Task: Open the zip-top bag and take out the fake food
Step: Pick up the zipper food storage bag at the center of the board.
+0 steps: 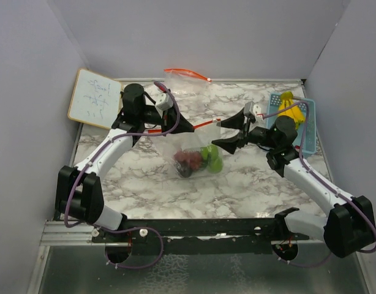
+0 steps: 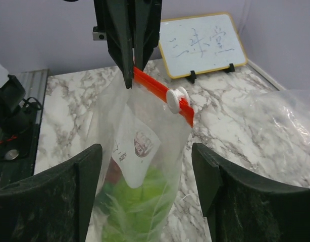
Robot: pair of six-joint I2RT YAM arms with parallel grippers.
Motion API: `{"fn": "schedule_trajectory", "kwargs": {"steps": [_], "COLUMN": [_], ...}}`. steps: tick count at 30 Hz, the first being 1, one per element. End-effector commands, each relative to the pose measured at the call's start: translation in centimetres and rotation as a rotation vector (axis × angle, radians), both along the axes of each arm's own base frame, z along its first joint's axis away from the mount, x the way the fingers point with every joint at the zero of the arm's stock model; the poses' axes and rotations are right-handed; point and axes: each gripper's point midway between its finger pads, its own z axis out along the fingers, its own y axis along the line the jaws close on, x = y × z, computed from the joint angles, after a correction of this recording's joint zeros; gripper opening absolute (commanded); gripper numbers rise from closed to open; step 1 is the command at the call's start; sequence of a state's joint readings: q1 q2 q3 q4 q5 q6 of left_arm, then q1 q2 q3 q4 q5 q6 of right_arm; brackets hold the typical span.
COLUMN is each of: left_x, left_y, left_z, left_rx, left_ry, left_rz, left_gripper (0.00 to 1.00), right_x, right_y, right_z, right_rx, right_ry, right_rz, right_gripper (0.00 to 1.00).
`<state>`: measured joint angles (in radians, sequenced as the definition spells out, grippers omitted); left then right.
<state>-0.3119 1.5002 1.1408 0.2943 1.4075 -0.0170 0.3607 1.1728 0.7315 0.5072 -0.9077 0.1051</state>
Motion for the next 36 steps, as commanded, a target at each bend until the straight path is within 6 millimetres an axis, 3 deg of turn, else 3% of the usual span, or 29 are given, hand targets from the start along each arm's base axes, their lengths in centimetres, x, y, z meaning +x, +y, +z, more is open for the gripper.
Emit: {"fn": "schedule_trajectory", "kwargs": {"steps": [1, 6, 12, 15, 19, 21, 22, 24, 28, 36], "left_x": [-2.6, -4.0, -4.9, -4.4, -4.2, -3.6, -3.1, -2.3, -2.0, -5.1], "left_y": [0.2, -0.9, -2.0, -2.1, -2.0, -2.0, -2.0, -2.1, -2.6, -6.9], "left_z": [2.5, 1.7, 0.7, 0.1, 0.1, 0.4, 0.7, 1.4, 3.1, 4.3], "left_rx": [-0.044, -0.042, -0.032, -0.018, -0.024, -0.032, -0.044, -0.07, -0.155, -0.203], "left_ry": [-0.143, -0.127, -0.113, -0.116, -0.127, -0.134, -0.138, -0.124, -0.129, -0.182], "left_rz": [-0.042, -0.081, -0.09, -0.055, -0.011, 0.042, 0.077, 0.139, 0.206, 0.108], "left_gripper": [0.0, 0.0, 0.0, 0.0, 0.0, 0.0, 0.02, 0.25, 0.58, 0.59], "right_x": [-1.8, -3.5, -3.9, -3.7, -3.7, -3.6, -3.5, -3.1, -2.3, -2.6], "right_y": [-0.1, 0.6, 1.2, 1.3, 1.2, 1.0, 1.0, 0.8, 0.2, 0.1], "right_z": [0.3, -0.6, -0.9, -1.1, -1.5, -1.3, -1.1, -0.8, -1.1, -2.4], "right_rx": [0.014, 0.033, 0.072, 0.086, 0.086, 0.084, 0.081, 0.068, 0.032, 0.014], "right_ry": [-0.044, -0.029, 0.013, 0.026, 0.04, 0.043, 0.047, 0.063, 0.083, 0.118], "right_rz": [0.056, 0.187, 0.264, 0.275, 0.249, 0.226, 0.212, 0.175, 0.082, 0.084], "right_gripper": [0.64, 0.58, 0.5, 0.36, 0.05, 0.01, 0.01, 0.01, 0.01, 0.01]}}
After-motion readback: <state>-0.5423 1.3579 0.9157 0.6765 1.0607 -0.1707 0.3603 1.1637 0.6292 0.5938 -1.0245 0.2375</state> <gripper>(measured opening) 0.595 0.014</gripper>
